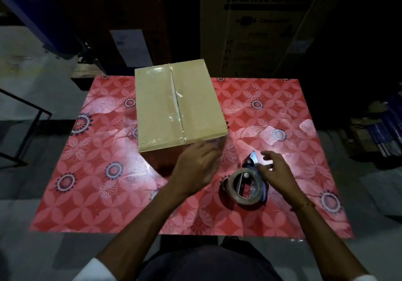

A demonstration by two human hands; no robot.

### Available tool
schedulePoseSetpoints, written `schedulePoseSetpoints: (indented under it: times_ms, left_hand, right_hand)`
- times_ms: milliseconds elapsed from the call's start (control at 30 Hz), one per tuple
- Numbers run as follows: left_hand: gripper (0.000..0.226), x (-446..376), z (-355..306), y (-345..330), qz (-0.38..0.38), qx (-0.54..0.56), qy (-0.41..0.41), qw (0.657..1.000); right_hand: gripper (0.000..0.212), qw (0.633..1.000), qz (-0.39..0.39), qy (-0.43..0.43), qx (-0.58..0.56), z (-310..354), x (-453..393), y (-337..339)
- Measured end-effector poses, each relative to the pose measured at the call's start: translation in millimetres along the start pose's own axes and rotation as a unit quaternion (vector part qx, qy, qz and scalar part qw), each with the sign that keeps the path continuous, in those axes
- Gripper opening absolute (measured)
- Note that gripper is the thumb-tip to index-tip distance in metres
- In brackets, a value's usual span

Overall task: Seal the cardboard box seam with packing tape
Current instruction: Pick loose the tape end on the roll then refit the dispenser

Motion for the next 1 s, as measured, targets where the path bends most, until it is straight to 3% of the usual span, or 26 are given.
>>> schedulePoseSetpoints:
  times_ms: [100,200,300,367,467,600,800,867,1000]
  left_hand:
    - [0.014,4,13,-40,0.062,0.08,0.085,0.991]
    - [0.016,7,26,-67,0.111,0.121,0.16,0.973]
    - [0.023,4,35,-77,0.122,0.14,0.215,0.959]
    - [0.027,-1,36,-78,0.122,0.154,0.24,0.951]
    - [0.032,-12,33,-74,0.112,0.175,0.252,0.945]
    - [0.042,-28,21,-53,0.067,0.222,0.264,0.936]
    - [0.035,-34,21,-2,-0.051,0.293,0.315,0.901]
    - [0.032,-34,20,11,-0.069,0.348,0.341,0.871]
    - [0.032,-35,16,20,-0.048,0.551,0.387,0.738]
  right_hand:
    - [0.055,0.998,0.051,-0.028,0.003,-21,10,-21]
    - [0.04,0.998,0.058,0.005,0.02,-21,14,-34]
    - [0.014,0.996,0.006,0.023,0.086,-16,14,-32]
    - [0.012,0.995,-0.004,0.029,0.092,-11,14,-31]
    - [0.012,0.999,0.008,0.035,-0.021,-4,19,-26]
    - [0.014,0.978,0.042,0.048,-0.198,20,35,-10]
    - [0.027,0.952,0.06,0.104,-0.283,79,47,30]
    - [0.03,0.948,0.068,0.127,-0.284,101,49,37]
    - [0.028,0.935,0.085,0.166,-0.303,146,48,38]
Point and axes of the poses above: each hand's wrist, its own x-axis away from the middle knuckle, its own y-axis out of the back of the hand, z = x × y, the point moved 9 cm from there along -x, towards the middle knuckle, and after that the axes turned 12 degrees about x, right-handed, at the moved point
